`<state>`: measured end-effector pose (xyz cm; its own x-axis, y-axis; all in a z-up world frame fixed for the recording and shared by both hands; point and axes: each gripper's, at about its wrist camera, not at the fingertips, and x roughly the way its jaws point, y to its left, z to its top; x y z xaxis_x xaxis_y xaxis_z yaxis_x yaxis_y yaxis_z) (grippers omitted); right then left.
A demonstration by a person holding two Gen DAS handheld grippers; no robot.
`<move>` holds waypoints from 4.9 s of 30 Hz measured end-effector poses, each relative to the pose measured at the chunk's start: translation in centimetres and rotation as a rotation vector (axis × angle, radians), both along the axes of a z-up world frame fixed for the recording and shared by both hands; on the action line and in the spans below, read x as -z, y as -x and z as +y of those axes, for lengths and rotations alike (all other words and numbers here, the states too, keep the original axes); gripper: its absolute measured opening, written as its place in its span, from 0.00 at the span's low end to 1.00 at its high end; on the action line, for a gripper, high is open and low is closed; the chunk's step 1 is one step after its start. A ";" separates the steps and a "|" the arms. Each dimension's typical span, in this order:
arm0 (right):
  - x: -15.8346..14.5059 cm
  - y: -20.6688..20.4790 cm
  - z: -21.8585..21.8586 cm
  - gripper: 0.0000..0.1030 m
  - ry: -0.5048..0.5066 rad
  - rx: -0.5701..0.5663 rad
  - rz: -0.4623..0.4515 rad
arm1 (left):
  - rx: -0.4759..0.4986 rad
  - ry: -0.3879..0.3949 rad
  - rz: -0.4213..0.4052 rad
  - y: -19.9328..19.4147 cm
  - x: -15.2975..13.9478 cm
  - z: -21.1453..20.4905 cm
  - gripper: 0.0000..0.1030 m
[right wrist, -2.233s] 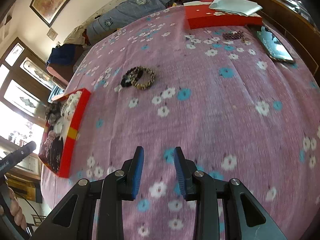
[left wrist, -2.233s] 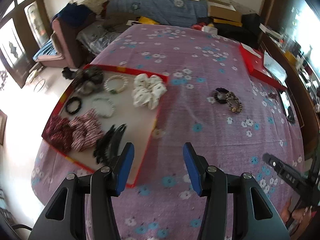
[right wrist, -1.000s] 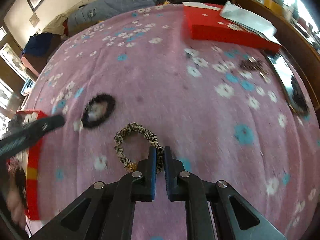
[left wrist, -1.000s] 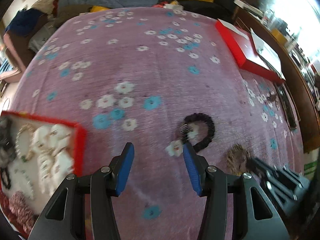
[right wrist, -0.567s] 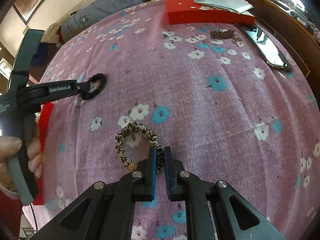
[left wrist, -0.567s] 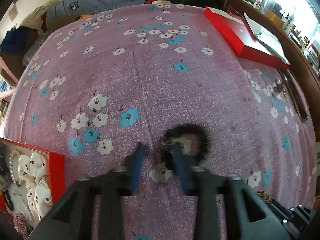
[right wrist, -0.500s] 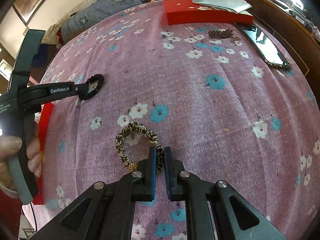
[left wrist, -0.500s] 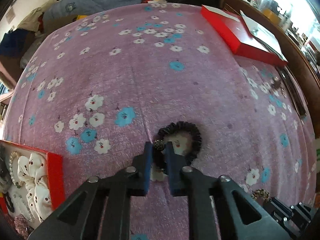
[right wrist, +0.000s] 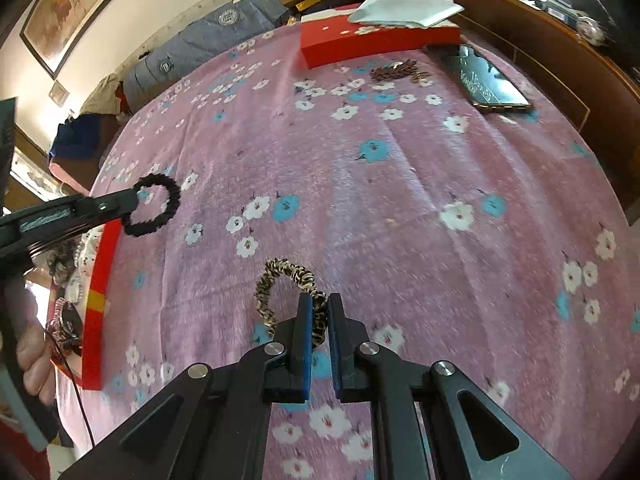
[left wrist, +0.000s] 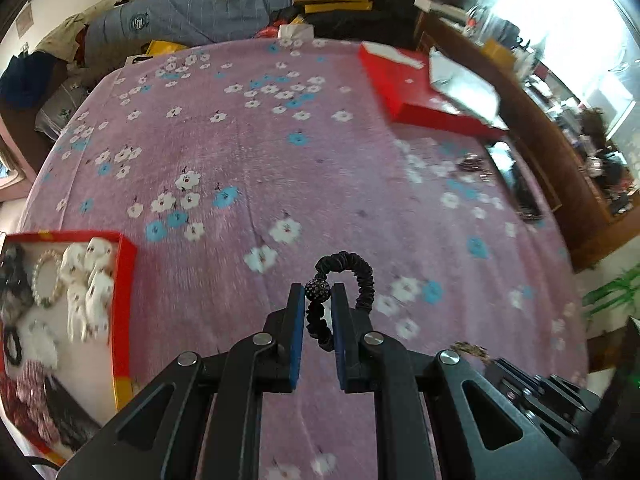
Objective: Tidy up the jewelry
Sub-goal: 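Lift both bracelets off the bed with both tools, then carry the black bracelet with the left tool while the right tool carries the leopard bracelet over the lid, then open the right tool to drop the leopard bracelet while the left tool releases the black bracelet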
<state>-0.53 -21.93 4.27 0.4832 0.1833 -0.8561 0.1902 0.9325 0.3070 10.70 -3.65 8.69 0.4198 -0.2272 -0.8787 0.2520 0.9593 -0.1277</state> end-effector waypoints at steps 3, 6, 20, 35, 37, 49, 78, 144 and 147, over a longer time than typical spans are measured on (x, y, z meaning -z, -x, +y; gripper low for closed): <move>-0.8 1.4 -0.6 0.08 -0.006 0.007 -0.019 | 0.001 0.018 -0.019 2.0 -1.6 0.0 0.12; -1.9 3.2 -1.3 0.08 -0.006 0.009 -0.038 | -0.001 0.030 -0.032 4.1 -3.0 0.2 0.12; -5.5 8.2 -3.1 0.08 0.028 0.025 -0.080 | -0.037 0.031 -0.089 11.0 -5.4 1.2 0.12; -8.8 9.7 -2.4 0.08 0.085 0.039 -0.138 | -0.013 0.031 -0.083 12.5 -5.9 1.6 0.12; -9.4 9.7 -2.6 0.08 0.094 0.048 -0.149 | -0.006 0.033 -0.085 12.6 -5.9 1.4 0.12; -10.5 11.9 -3.1 0.08 0.125 0.089 -0.158 | 0.006 0.032 -0.093 14.0 -6.8 1.7 0.12; -9.8 11.9 -1.7 0.08 0.051 0.020 -0.166 | -0.067 0.018 -0.164 18.1 -8.5 4.2 0.12; -2.8 -10.8 33.5 0.33 0.020 -0.500 0.004 | -0.314 0.039 -0.047 15.7 -2.8 26.6 0.44; -3.9 -10.0 32.9 0.33 -0.003 -0.494 -0.022 | -0.329 0.021 -0.079 16.2 -3.7 26.9 0.46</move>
<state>9.47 10.95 8.17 0.3564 0.3971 -0.8457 -0.2807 0.9089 0.3084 -5.46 23.28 12.43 0.5403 -0.0860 -0.8371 -0.0610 0.9881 -0.1409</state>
